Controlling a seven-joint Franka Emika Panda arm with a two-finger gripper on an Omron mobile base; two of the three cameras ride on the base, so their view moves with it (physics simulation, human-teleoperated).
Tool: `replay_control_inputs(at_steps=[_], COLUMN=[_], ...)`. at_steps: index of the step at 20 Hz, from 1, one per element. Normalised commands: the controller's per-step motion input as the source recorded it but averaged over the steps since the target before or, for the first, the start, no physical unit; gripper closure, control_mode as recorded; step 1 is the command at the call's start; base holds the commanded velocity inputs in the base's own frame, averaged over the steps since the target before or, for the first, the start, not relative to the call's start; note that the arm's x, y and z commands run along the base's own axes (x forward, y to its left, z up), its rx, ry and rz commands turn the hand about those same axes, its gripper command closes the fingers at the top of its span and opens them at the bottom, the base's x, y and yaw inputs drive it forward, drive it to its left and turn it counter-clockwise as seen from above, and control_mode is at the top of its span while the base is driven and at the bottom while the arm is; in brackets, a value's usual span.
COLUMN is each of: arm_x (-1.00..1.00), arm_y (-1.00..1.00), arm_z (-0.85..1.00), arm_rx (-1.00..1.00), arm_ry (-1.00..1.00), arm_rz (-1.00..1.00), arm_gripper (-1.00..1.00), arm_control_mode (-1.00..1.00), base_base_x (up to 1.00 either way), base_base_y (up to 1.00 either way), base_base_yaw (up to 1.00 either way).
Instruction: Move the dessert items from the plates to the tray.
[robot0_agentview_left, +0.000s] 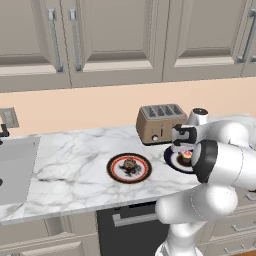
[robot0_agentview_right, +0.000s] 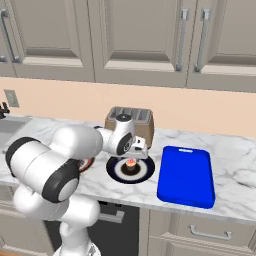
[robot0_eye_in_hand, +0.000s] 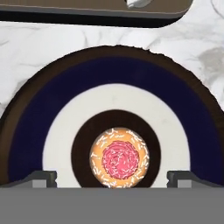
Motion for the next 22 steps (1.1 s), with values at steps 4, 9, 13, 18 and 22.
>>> replay_control_inputs(at_steps=[4,9,13,18,22], arm_x=[0.03,0.00,0.00,0.00,0.00], arm_y=[-0.04,-0.04,0.00,0.00,-0.13], arm_z=[-0.17,-0.27,-0.37,-0.07,0.04], arm_rx=[0.00,0.00,0.00,0.00,0.00], arm_ry=[0.00,0.00,0.00,0.00,0.01], arm_rz=[0.00,0.00,0.00,0.00,0.00], arm_gripper=[-1.00,-1.00,-1.00,1.00,1.00], arm_control_mode=[-1.00,-1.00,-1.00,-1.00,-1.00], base_base_x=[0.00,0.00,0.00,0.00,0.00], base_base_y=[0.00,0.00,0.00,0.00,0.00], base_base_yaw=[0.00,0.00,0.00,0.00,0.00])
